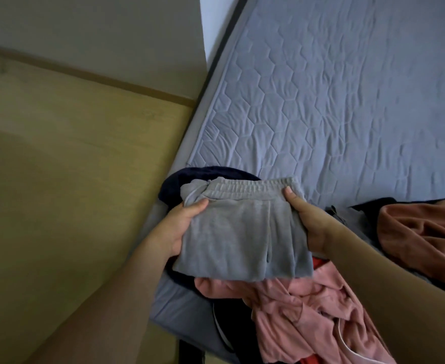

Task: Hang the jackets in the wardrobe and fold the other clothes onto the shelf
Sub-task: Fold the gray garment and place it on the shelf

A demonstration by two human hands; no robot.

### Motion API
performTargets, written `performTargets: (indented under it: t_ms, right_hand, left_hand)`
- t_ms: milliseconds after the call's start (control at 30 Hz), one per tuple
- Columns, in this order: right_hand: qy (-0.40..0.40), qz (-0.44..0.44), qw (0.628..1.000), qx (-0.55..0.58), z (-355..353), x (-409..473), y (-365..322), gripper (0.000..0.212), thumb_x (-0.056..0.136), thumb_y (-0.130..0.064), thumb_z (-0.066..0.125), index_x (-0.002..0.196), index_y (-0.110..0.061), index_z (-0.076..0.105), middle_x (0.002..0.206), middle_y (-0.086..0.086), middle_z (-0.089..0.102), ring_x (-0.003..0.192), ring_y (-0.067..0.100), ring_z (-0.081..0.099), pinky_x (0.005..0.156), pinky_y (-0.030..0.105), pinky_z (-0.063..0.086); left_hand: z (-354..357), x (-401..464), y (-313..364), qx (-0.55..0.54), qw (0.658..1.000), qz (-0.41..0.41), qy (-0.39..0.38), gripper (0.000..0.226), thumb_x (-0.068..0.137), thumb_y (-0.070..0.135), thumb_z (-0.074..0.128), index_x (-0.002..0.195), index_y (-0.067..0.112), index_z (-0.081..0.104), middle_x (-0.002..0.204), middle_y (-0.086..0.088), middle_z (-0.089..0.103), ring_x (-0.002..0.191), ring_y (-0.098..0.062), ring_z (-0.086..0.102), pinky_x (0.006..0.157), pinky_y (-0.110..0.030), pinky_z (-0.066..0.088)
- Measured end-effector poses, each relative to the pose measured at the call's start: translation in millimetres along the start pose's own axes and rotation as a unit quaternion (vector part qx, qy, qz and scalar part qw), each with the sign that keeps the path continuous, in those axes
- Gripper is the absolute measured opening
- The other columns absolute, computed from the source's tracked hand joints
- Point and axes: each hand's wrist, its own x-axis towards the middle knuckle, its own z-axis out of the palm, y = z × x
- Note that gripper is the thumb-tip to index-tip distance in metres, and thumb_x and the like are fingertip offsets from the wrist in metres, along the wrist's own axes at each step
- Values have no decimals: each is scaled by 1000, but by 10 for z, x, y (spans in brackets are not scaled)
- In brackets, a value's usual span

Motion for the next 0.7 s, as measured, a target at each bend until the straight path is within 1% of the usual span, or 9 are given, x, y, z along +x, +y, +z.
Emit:
performTargets:
  t_ms: [100, 200, 300, 333, 400, 467, 600, 667, 700]
  right_hand:
    - [-28, 3, 999, -34, 510, -402, -309, 67, 76, -59, 61, 119, -9, 64, 114, 16, 69, 102, 30, 68, 79, 42, 56]
    - [-54, -8, 996, -75, 1213, -978, -639, 65, 80, -58, 57, 120, -7, 63, 116, 17, 68, 105, 30, 66, 88, 44, 52]
    - [-61, -25, 984, -163, 2099, -1656, -919, 70, 79, -57, 63, 124, -5, 60, 114, 19, 68, 106, 32, 65, 93, 46, 50]
    - [-67, -35, 978, -194, 2420, -1878, -993, 70, 79, -57, 65, 124, -5, 59, 113, 19, 68, 105, 33, 66, 91, 45, 52]
    - [-103, -59, 964, -238, 3091, -2296, -1074, 62, 82, -55, 63, 119, -6, 61, 105, 18, 71, 95, 31, 70, 76, 40, 58]
    - [-148, -70, 950, -264, 3752, -2674, -1083, 59, 80, -55, 65, 118, -9, 62, 101, 15, 73, 89, 29, 72, 67, 35, 57]
    - [-214, -103, 918, -318, 5055, -3251, -961, 76, 65, -57, 72, 127, -14, 59, 110, 12, 71, 102, 28, 67, 84, 40, 53]
    - [-235, -118, 904, -337, 5701, -3455, -827, 69, 73, -54, 70, 127, -11, 60, 111, 13, 70, 105, 29, 65, 95, 43, 50]
    - [-244, -125, 901, -337, 6003, -3523, -772, 64, 77, -51, 69, 124, -9, 62, 108, 13, 71, 103, 28, 66, 95, 42, 50]
  left_hand:
    - [-120, -620, 470, -21, 1000, -16, 3, 56, 69, 39, 79, 114, 8, 70, 113, -15, 70, 101, -27, 69, 83, -36, 55]
    - [-271, -1533, 962, -29, 1000, 2, 4, 43, 72, 43, 75, 102, 11, 77, 112, -12, 71, 98, -24, 70, 77, -31, 56]
    - [-528, -2596, 1367, -26, 999, 39, 28, 39, 73, 45, 74, 95, 14, 79, 112, -10, 72, 99, -22, 70, 77, -31, 54]
    - [-640, -2951, 1481, -33, 997, 52, 39, 37, 73, 44, 74, 94, 13, 79, 111, -10, 72, 98, -22, 71, 76, -30, 54]
    - [-901, -3641, 1631, -57, 992, 86, 77, 35, 71, 41, 75, 92, 13, 80, 109, -10, 72, 96, -22, 71, 75, -29, 54]
    - [-1219, -4260, 1693, -92, 980, 131, 117, 37, 72, 40, 75, 96, 12, 79, 110, -11, 72, 97, -23, 70, 80, -33, 52]
    - [-1867, -5269, 1833, -146, 949, 208, 186, 44, 79, 38, 72, 111, 8, 72, 112, -12, 71, 99, -25, 70, 83, -34, 51]
    - [-2240, -5711, 1951, -171, 933, 238, 208, 45, 78, 38, 72, 110, 7, 72, 110, -12, 72, 96, -25, 71, 79, -33, 52]
    - [-2433, -5902, 2036, -176, 926, 252, 222, 46, 75, 38, 74, 109, 7, 72, 109, -12, 72, 95, -25, 71, 78, -33, 52]
